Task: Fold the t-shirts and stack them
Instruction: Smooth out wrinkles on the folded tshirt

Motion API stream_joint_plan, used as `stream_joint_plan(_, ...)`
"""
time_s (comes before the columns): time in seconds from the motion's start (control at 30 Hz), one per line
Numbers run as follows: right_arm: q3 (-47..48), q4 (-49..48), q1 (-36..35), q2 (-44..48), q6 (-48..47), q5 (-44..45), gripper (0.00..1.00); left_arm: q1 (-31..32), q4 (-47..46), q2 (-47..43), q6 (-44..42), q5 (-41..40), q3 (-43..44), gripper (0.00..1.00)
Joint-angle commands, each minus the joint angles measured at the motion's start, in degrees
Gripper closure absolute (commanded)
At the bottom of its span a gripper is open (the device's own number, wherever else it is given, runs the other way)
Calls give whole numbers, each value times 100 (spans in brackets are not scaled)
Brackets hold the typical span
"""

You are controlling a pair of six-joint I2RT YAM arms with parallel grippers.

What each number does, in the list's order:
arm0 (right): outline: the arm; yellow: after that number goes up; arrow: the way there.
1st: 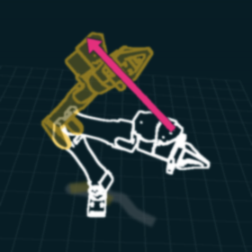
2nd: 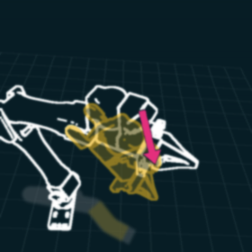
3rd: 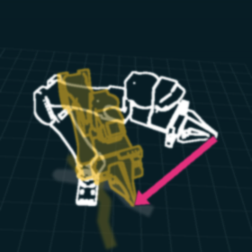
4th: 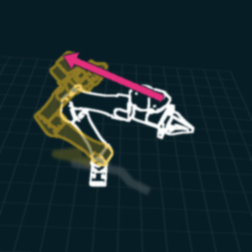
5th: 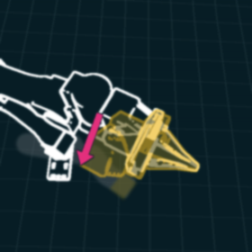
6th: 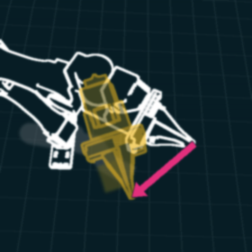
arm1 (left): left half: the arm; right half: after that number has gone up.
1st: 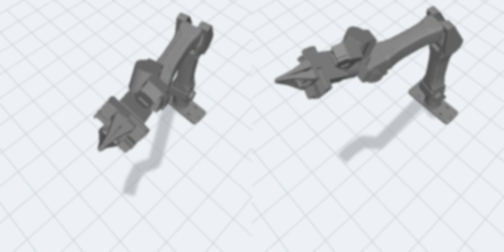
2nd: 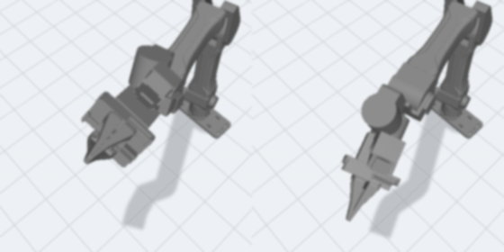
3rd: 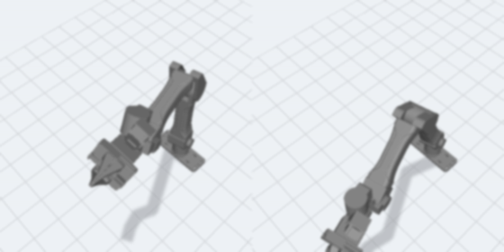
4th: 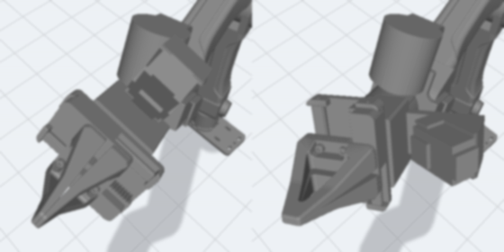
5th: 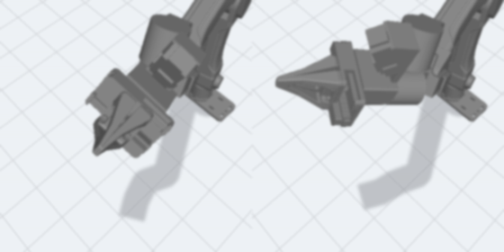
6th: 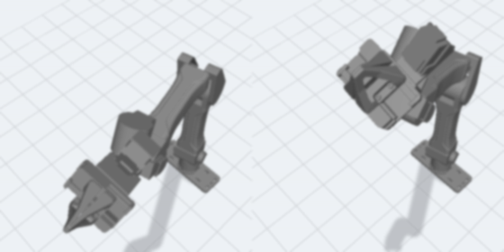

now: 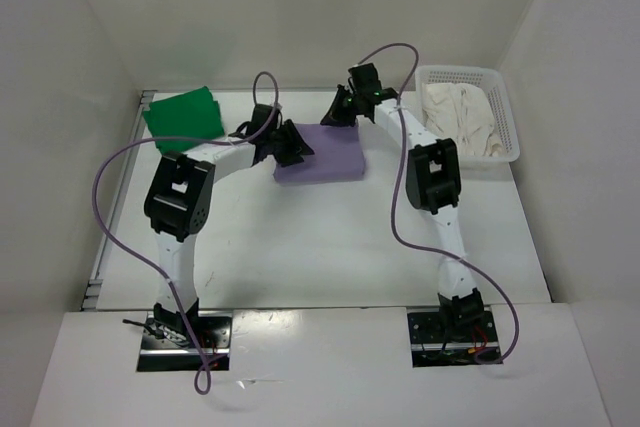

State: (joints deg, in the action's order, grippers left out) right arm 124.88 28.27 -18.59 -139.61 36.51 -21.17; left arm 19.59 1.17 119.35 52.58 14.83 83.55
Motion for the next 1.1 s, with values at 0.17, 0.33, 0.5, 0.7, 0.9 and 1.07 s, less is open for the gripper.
stream_joint_plan(0.17,3250,897,189,-2182,102,-476,100,-131,-696,-289,112,-138,-971,48)
stream_joint_plan(0.33,3665,995,242,-2536,234,-476,100,-131,-838,-614,323,-77,-1447,48)
stream_joint_plan(0.5,3904,1391,242,-1984,-161,-116,100,-131,-697,-1133,262,-296,-1114,46)
stream_joint_plan(0.7,2250,1401,242,-262,-408,16,85,-131,-469,-616,139,-367,316,46)
stream_joint_plan(0.9,-1959,-453,242,1951,-145,-212,95,-421,-416,606,297,-165,1259,50)
stream_joint_plan(1.07,-3460,-998,242,2351,-144,-370,99,-597,-529,958,297,-217,1533,50)
